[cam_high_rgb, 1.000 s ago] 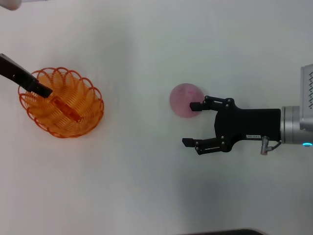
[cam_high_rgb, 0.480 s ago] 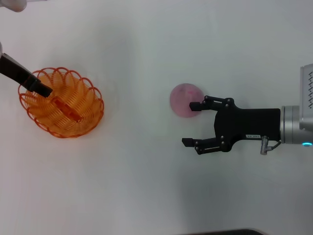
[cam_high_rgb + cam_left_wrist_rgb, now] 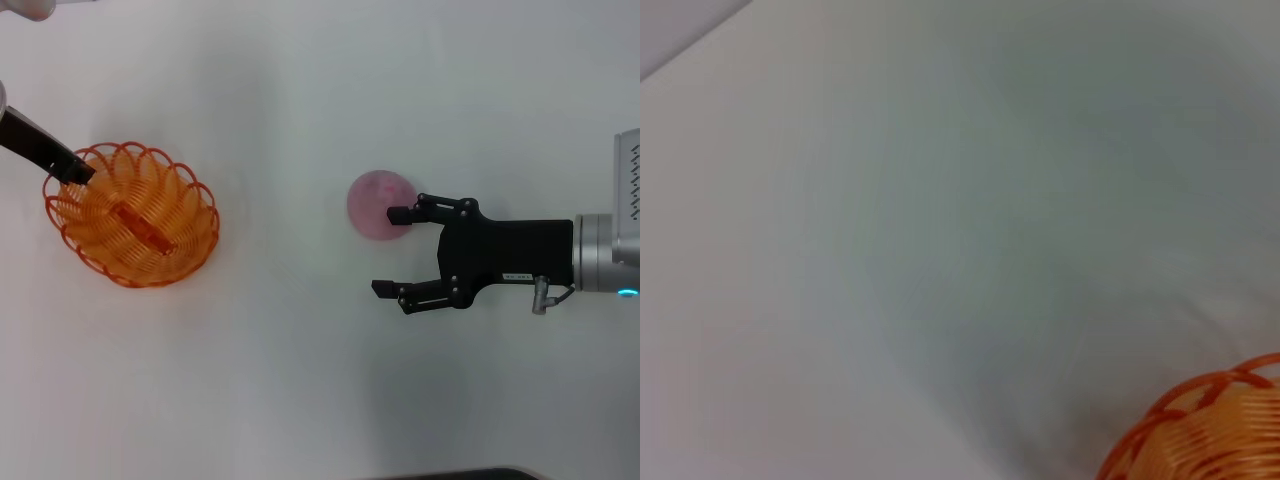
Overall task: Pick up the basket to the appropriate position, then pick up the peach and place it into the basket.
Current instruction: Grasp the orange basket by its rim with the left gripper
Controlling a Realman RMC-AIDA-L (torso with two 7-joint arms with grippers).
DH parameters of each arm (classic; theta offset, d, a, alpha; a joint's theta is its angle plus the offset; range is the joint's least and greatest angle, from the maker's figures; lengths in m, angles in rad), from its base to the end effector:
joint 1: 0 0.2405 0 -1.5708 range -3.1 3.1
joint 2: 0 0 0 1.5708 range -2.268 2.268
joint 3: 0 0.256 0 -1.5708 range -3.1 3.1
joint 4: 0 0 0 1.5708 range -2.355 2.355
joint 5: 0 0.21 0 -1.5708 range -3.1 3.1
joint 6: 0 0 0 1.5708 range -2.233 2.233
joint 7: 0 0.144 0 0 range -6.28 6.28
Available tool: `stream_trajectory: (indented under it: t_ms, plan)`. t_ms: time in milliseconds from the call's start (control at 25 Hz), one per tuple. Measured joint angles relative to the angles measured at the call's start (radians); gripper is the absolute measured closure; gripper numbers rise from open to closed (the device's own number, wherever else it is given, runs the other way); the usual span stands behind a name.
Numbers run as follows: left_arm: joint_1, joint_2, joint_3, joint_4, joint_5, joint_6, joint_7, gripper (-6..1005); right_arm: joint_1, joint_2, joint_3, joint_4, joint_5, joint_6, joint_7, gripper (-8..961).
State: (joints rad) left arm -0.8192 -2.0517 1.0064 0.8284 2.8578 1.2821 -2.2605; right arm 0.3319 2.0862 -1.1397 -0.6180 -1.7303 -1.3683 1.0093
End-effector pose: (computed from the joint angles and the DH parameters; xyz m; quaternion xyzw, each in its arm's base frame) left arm -0.2486 0.4143 0.0147 -0.8918 -0.3230 0.2164 0.2313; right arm 0.2914 0.2775 -0.0545 -0.9678 0.1002 0.1853 0.1376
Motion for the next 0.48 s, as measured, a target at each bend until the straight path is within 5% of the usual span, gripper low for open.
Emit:
stream_trajectory:
  t_ms: [480]
  plan:
    - [0.000,0.001,0.003,0.000,0.000,0.002,-0.004,864,0.005,0.000,0.000,0.000,0.000,-0.003,0.000,8]
